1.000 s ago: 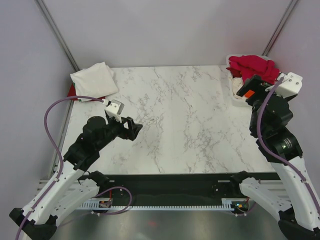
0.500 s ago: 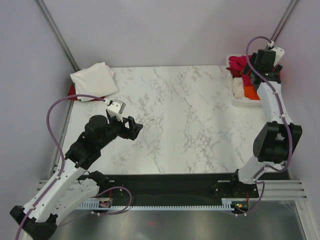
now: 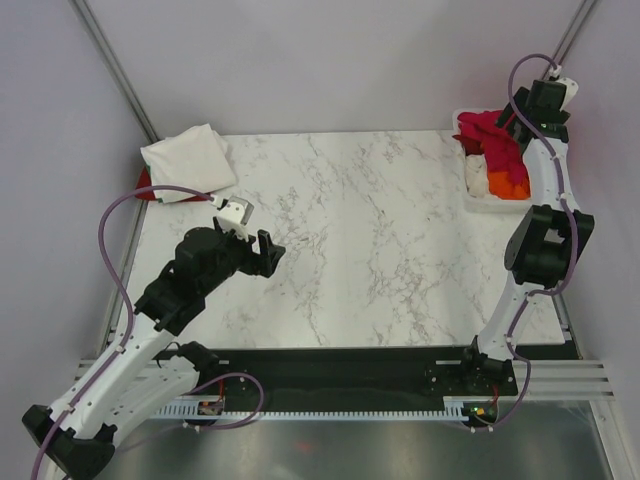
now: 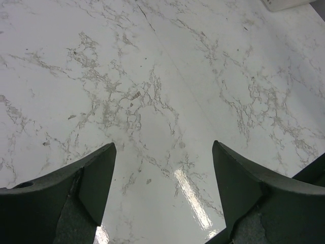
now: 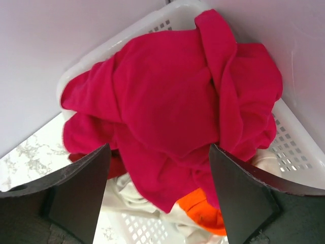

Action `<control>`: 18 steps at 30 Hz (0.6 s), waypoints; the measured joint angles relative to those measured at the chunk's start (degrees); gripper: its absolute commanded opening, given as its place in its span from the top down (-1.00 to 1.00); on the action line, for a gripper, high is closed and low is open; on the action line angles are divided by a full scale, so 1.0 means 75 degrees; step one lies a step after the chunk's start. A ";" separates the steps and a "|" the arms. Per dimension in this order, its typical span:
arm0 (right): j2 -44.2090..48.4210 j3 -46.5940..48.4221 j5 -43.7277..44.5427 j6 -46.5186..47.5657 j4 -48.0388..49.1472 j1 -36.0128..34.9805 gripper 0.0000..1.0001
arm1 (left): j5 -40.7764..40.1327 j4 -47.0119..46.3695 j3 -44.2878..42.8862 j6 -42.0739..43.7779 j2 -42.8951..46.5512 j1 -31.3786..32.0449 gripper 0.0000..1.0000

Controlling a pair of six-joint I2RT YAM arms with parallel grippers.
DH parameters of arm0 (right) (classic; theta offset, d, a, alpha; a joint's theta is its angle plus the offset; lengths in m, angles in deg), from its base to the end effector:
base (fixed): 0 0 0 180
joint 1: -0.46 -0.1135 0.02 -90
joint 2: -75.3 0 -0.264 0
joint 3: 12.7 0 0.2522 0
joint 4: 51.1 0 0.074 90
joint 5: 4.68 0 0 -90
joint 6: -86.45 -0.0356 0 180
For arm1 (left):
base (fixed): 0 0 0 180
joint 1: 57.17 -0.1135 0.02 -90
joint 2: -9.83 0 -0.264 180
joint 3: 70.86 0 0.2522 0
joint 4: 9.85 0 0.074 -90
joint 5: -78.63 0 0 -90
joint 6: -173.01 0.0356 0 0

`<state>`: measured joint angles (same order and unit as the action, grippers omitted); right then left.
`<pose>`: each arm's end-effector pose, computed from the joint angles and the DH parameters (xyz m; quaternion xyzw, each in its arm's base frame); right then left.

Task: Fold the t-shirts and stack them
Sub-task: Grab the tshirt from the pile

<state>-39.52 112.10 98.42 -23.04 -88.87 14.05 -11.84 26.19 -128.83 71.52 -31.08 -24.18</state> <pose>0.4601 -0.1195 0.3462 0.2987 0.7987 -0.0711 0.5176 0.1387 -0.0897 0.3247 0.1495 0.8002 -0.2168 0.5389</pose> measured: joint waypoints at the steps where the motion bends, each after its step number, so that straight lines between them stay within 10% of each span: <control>1: -0.0187 0.0114 -0.0035 -0.0006 -0.0012 0.0052 -0.72 | -0.0026 0.0003 0.0000 0.0000 -0.0012 0.0000 -0.67; 6: -0.0761 0.0306 -0.0122 -0.0035 -0.0125 0.0163 -0.61 | -0.0140 0.0012 0.0000 0.0000 -0.0064 0.0000 -0.67; 14: -0.1198 0.0796 -0.0224 0.0055 -0.0271 0.0140 0.96 | -0.0140 0.0017 0.0000 0.0000 -0.0111 0.0000 -0.67; 18: -0.1189 0.1276 -0.0233 0.0055 -0.0358 0.0140 1.00 | -0.0140 0.0017 0.0000 0.0003 -0.0111 0.0000 -0.66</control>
<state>-48.44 121.67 96.67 -22.62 -91.56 15.09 -12.89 26.32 -128.83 71.54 -31.91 -24.18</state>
